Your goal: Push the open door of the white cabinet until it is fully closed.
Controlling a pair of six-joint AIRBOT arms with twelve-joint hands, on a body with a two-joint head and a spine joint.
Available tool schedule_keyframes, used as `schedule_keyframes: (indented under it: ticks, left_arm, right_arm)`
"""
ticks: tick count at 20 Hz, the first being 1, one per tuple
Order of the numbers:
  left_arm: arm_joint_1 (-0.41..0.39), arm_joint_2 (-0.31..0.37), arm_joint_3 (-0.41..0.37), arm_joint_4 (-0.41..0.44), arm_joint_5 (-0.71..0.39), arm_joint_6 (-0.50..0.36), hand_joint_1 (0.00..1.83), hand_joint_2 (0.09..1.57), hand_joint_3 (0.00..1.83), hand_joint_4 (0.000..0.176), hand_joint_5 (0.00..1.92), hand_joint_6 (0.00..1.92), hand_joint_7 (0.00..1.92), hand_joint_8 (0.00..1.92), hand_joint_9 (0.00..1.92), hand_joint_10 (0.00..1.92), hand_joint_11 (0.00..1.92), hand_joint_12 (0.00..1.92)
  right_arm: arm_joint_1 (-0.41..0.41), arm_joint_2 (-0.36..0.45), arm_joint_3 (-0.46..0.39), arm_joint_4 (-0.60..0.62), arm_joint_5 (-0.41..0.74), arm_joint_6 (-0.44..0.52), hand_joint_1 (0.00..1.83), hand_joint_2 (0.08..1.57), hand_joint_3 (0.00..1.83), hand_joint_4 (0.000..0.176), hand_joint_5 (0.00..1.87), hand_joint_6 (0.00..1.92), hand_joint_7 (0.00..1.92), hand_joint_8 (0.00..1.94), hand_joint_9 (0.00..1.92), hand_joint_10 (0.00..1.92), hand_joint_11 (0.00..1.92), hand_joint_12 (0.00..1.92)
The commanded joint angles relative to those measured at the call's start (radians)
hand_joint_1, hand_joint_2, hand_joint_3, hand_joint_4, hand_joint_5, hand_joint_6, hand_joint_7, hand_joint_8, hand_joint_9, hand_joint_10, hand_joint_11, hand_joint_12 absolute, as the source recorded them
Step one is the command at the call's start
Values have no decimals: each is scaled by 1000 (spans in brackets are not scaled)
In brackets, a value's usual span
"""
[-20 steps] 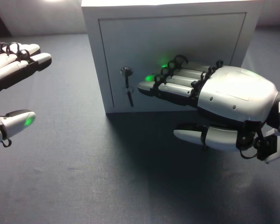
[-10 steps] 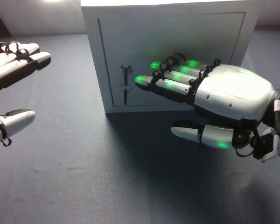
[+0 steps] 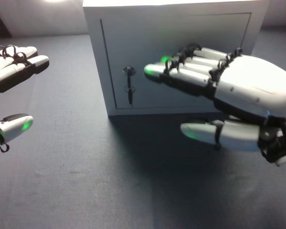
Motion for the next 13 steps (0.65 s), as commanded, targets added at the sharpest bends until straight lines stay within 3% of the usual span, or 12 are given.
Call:
schedule_keyframes:
  ticks: [1,2,3,5,6,8,9,13]
  left_arm:
    - [-3,3,2,-27,-136,1,506,1434,0,0,92,2,0,0,0,0,1,1]
    - [-1,4,1,-29,-137,2,478,1441,2,0,84,2,0,0,0,0,0,0]
    - [1,4,-1,-30,-139,2,469,1443,3,0,83,2,0,0,0,0,10,4]
    - [6,4,-2,-34,-145,3,427,1451,4,0,82,1,0,0,0,0,8,8]
    - [7,4,-2,-35,-146,3,418,1449,2,0,81,0,0,0,0,0,20,14]
    - [8,5,-3,-35,-149,3,404,1453,2,0,81,0,0,0,0,0,0,1]
    - [10,7,-5,-36,-153,3,469,1455,0,0,105,6,0,0,0,0,15,9]
    - [39,13,-12,-59,-186,6,457,1448,0,0,113,4,0,0,0,0,13,18]
  right_arm:
    - [-5,12,-12,5,143,17,538,1479,0,0,67,1,141,2,209,52,0,1184]
    - [-23,28,-24,-3,163,29,546,1484,0,0,90,8,183,15,295,85,0,1343]
    - [-35,39,-32,-14,179,45,549,1483,0,0,125,17,195,13,229,49,0,1123]
    - [-57,58,-43,-44,206,88,506,1503,8,0,176,23,219,8,207,29,0,953]
    - [-71,72,-53,-56,219,99,525,1509,7,0,212,31,252,13,235,35,0,956]
    - [-98,101,-74,-57,249,99,583,1488,0,0,270,41,382,38,399,91,0,1326]
    - [-116,120,-86,-52,272,99,532,1501,2,0,293,44,405,35,426,101,0,1396]
    - [-174,215,-140,-14,340,61,429,1503,0,0,284,15,402,7,402,90,0,1363]
